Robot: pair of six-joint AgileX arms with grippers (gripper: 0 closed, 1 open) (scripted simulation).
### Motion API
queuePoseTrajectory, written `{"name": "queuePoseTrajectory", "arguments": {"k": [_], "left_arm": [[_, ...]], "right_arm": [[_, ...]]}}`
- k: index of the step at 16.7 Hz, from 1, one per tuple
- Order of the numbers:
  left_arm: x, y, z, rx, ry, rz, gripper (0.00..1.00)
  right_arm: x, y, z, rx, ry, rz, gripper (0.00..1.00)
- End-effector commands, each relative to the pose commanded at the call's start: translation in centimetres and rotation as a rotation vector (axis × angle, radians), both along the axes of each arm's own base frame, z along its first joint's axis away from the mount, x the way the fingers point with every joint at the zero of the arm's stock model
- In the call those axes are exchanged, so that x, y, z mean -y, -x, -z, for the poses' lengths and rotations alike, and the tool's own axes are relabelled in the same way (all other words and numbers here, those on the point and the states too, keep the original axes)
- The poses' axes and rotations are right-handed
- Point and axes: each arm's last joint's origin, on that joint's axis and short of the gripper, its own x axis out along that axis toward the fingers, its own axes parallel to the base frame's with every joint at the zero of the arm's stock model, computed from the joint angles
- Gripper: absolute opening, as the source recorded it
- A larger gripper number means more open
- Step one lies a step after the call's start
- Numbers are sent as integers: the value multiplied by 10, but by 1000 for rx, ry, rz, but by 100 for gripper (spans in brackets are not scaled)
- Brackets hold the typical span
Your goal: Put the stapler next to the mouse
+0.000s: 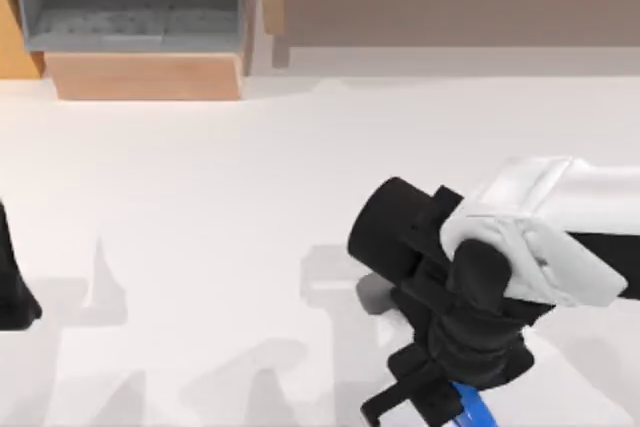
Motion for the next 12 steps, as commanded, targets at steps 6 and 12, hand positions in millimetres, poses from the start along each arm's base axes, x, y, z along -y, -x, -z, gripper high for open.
{"name": "queuePoseTrajectory", "arguments": {"k": [6, 12], "left_arm": [[0, 0, 0, 0, 0, 0, 100], [0, 0, 0, 0, 0, 0, 100]], "right_arm": [[-41, -91, -12, -14, 24, 167, 0], [-40, -195, -14, -5, 24, 370, 0]]}}
